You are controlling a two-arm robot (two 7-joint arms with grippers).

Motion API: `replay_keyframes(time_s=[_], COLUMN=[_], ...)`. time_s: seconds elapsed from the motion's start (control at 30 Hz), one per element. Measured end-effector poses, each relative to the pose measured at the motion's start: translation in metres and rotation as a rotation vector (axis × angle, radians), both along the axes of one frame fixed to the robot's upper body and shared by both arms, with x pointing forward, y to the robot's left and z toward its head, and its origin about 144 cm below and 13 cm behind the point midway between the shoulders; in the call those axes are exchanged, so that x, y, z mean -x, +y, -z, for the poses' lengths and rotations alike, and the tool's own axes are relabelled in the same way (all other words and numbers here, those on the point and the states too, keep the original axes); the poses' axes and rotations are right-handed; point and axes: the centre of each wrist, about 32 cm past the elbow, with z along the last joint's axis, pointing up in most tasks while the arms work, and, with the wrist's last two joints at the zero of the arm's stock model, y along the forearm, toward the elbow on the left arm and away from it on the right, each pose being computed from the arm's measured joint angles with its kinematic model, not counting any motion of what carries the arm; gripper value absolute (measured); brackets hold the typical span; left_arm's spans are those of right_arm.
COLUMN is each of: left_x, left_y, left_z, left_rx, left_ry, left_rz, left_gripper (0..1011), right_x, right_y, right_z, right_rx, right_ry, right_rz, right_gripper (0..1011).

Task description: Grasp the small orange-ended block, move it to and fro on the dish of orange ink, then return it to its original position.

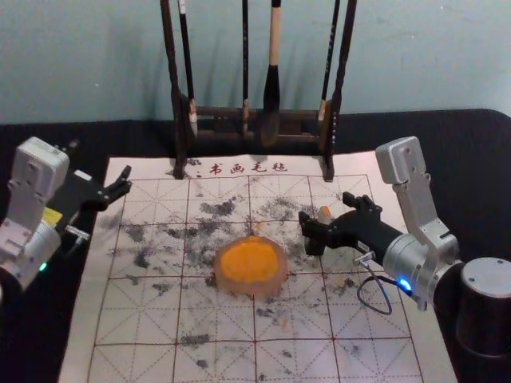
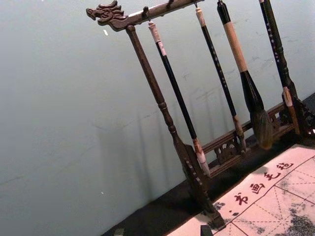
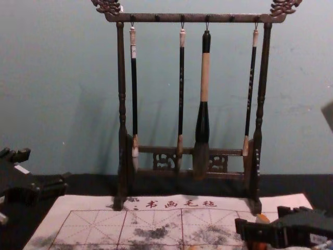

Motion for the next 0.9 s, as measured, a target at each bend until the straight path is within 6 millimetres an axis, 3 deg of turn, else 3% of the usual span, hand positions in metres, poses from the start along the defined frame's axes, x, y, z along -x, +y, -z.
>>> replay_keyframes(time_s=[0.73, 0.9], left_x=[0.0000, 0.0000], left_y=[0.0000, 0.0000], left_z=[0.0000, 0.0000], left_rx=[0.000, 0.000], left_ry=[0.000, 0.000], left_rz=[0.000, 0.000], left_gripper=[1001, 1001], right_x=[0.0016, 0.0015], right_y=[-0.0009, -0.0008], right_z=[0.0012, 0.0011], right_rx=[0.018, 0.017], right_ry=[-0.002, -0.002], right_rz=[-0.016, -0.015], right_gripper=[1002, 903])
